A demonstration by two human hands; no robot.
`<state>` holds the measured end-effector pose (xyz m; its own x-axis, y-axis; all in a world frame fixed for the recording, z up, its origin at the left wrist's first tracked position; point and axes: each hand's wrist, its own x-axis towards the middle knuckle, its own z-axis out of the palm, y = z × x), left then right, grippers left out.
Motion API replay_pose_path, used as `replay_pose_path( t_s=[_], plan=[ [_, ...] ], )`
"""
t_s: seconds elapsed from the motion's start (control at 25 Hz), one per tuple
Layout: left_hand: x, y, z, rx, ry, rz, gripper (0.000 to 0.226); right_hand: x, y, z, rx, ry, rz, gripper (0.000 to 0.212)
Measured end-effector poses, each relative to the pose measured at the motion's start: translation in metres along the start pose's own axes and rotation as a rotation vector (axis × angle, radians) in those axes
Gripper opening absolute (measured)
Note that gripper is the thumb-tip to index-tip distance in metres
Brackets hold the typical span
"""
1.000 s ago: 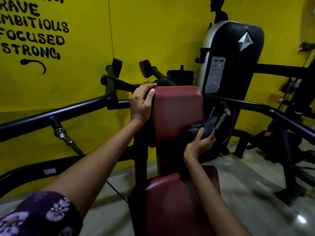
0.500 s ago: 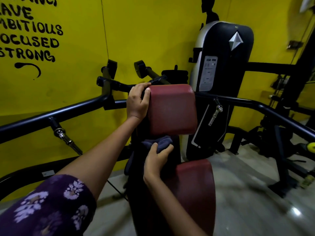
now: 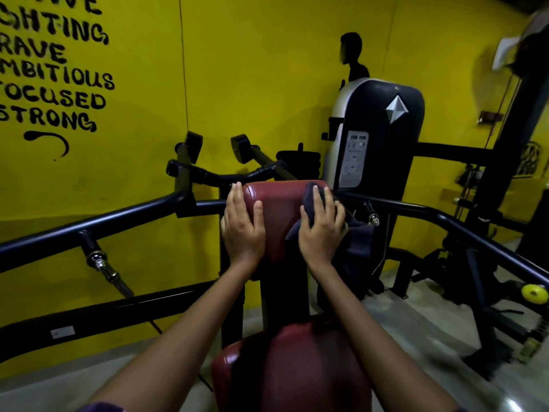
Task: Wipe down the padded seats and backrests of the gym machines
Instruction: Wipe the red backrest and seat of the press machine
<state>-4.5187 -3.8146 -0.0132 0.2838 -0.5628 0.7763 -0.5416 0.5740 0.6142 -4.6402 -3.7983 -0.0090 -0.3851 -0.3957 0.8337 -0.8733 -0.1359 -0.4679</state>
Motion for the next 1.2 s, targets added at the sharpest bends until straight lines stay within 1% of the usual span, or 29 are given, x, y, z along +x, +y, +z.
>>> replay_pose_path(
  t_s=[0.12, 0.16, 0.24, 0.28, 0.32, 0.4, 0.44, 0.48, 0.52, 0.6, 0.68, 0.76, 0.84, 0.88, 0.92, 1.0, 1.04, 1.08, 1.16, 1.2],
  plan=[
    [0.001, -0.003, 0.002, -0.004, 0.043, 0.012, 0.063, 0.027, 0.008, 0.009, 0.024, -0.047, -0.199, 0.048],
    [0.001, -0.003, 0.002, -0.015, 0.043, 0.022, 0.063, 0.046, 0.010, 0.006, 0.038, -0.096, -0.205, 0.045],
    [0.002, -0.004, 0.001, -0.017, 0.042, 0.040, 0.063, 0.082, -0.003, 0.004, -0.020, -0.268, -0.141, 0.040],
    [0.004, -0.004, 0.001, -0.010, 0.044, 0.041, 0.064, 0.090, -0.018, 0.004, -0.066, -0.354, -0.152, 0.043],
    [0.006, -0.004, 0.000, -0.008, 0.045, 0.031, 0.065, 0.090, -0.034, 0.006, -0.085, -0.411, -0.235, 0.047],
    [0.001, -0.004, 0.001, -0.005, 0.043, -0.006, 0.068, 0.079, -0.051, 0.003, 0.081, -0.496, -0.446, 0.048],
    [-0.007, -0.005, 0.001, 0.007, 0.040, -0.018, 0.069, 0.079, -0.043, -0.001, 0.183, -0.548, -0.516, 0.046],
    [-0.018, -0.007, 0.001, 0.030, 0.032, -0.019, 0.069, 0.084, -0.029, -0.006, 0.252, -0.608, -0.533, 0.046],
    [-0.032, -0.010, 0.001, 0.054, 0.019, -0.007, 0.069, 0.092, -0.013, -0.011, 0.268, -0.641, -0.487, 0.050],
    [-0.054, -0.019, 0.000, 0.089, 0.005, 0.040, 0.065, 0.104, 0.004, -0.006, 0.174, -0.536, -0.378, 0.062],
    [-0.058, -0.027, 0.001, 0.092, 0.042, 0.047, 0.062, 0.095, -0.013, 0.005, 0.121, -0.458, -0.331, 0.067],
    [-0.057, -0.029, 0.002, 0.078, 0.073, 0.043, 0.061, 0.072, -0.042, 0.010, 0.176, -0.457, -0.440, 0.063],
    [-0.055, -0.029, 0.003, 0.059, 0.070, 0.063, 0.062, 0.070, -0.043, 0.010, 0.204, -0.475, -0.602, 0.060],
    [-0.055, -0.029, 0.003, 0.049, 0.064, 0.067, 0.063, 0.077, -0.038, 0.007, 0.183, -0.485, -0.622, 0.060],
    [-0.055, -0.029, 0.002, 0.046, 0.058, 0.068, 0.062, 0.086, -0.033, 0.007, 0.137, -0.495, -0.567, 0.061],
    [-0.056, -0.027, 0.001, 0.050, 0.037, 0.058, 0.062, 0.095, -0.033, 0.009, 0.002, -0.500, -0.363, 0.062],
    [-0.054, -0.026, 0.000, 0.054, 0.025, 0.048, 0.063, 0.092, -0.041, 0.010, -0.046, -0.501, -0.315, 0.061],
    [-0.053, -0.025, -0.001, 0.061, 0.009, 0.039, 0.064, 0.084, -0.050, 0.011, -0.074, -0.494, -0.354, 0.059],
    [-0.052, -0.024, -0.005, 0.075, -0.032, 0.028, 0.069, 0.072, -0.056, 0.011, -0.032, -0.504, -0.539, 0.062],
    [-0.056, -0.025, -0.007, 0.076, -0.052, 0.012, 0.070, 0.071, -0.053, 0.007, 0.007, -0.538, -0.623, 0.065]
  ],
)
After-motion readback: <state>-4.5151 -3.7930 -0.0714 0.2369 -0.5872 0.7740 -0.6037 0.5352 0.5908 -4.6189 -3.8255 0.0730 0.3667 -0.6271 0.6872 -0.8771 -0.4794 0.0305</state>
